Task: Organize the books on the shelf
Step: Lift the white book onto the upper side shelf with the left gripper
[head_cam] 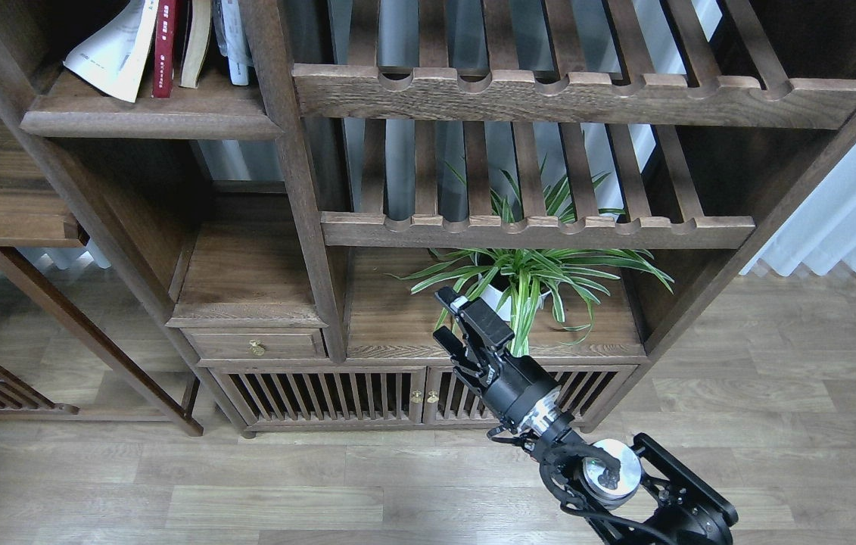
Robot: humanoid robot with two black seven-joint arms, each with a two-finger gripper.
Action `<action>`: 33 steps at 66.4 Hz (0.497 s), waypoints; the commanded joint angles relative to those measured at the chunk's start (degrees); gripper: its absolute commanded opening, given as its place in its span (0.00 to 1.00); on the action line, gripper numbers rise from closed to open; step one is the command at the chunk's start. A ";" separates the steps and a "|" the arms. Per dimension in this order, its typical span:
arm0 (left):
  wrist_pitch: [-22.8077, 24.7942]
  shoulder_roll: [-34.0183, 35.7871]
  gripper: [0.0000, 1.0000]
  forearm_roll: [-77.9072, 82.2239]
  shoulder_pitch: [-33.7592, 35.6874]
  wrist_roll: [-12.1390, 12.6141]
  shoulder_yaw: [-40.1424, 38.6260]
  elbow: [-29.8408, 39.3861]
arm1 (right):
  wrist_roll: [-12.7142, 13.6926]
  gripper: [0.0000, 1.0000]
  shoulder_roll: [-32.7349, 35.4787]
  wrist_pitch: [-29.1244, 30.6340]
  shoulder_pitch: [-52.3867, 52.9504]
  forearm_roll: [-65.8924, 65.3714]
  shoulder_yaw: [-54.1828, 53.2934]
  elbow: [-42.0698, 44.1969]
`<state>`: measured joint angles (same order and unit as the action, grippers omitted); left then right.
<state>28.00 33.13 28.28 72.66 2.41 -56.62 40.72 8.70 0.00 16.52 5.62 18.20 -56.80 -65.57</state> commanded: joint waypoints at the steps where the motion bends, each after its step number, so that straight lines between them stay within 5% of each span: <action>1: 0.00 -1.66 0.02 0.02 -0.06 -1.00 0.02 -1.43 | -0.08 0.99 0.00 0.09 -0.08 0.08 0.03 -0.26; 11: 0.00 -4.39 0.02 0.02 0.03 -1.35 0.02 -3.19 | -0.08 0.99 0.00 0.09 -0.08 0.08 0.03 -0.26; 33: 0.00 -8.34 0.02 0.11 -0.15 -8.21 0.19 -4.77 | -0.08 0.99 0.00 0.27 -0.08 0.26 -0.33 -0.61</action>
<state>27.98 25.23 28.37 72.63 -4.07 -56.59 36.00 8.61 0.00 16.78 5.54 18.36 -57.00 -66.13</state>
